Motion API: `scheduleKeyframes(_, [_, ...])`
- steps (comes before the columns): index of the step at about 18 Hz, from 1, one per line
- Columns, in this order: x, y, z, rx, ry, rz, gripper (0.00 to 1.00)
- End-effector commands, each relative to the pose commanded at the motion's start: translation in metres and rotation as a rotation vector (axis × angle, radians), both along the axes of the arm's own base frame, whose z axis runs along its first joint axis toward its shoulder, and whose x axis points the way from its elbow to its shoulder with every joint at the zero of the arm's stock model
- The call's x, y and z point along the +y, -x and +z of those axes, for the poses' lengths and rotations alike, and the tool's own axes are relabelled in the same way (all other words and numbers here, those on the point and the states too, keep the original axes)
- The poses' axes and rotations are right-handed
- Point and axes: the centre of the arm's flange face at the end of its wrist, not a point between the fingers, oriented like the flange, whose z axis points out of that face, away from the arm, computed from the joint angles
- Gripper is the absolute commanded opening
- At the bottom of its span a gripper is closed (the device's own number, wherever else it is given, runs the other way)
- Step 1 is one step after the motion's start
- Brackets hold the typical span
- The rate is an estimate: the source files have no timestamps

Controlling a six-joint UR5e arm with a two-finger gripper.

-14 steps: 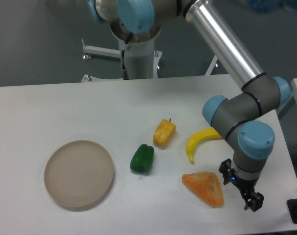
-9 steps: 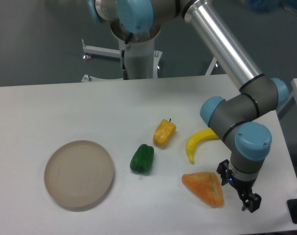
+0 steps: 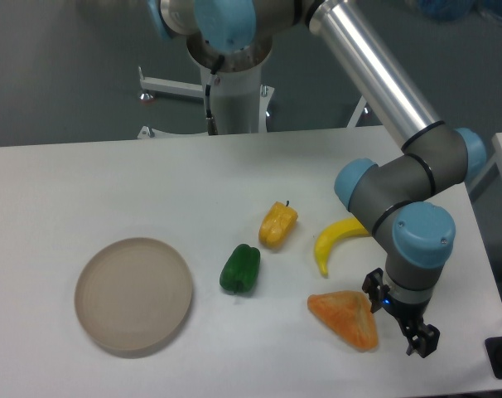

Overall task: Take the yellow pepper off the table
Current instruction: 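Raise the gripper up and away from the orange triangular piece, then move the open gripper over the small yellow pepper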

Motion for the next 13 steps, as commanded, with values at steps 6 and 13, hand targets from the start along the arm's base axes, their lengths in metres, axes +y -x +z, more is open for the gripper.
scheduleKeyframes(6, [-0.033, -0.034, 0.038, -0.024, 0.082, 0.057, 1.0])
scheduleKeyframes(13, [-0.123, -0.076, 0.047, -0.125, 0.14, 0.17, 1.0])
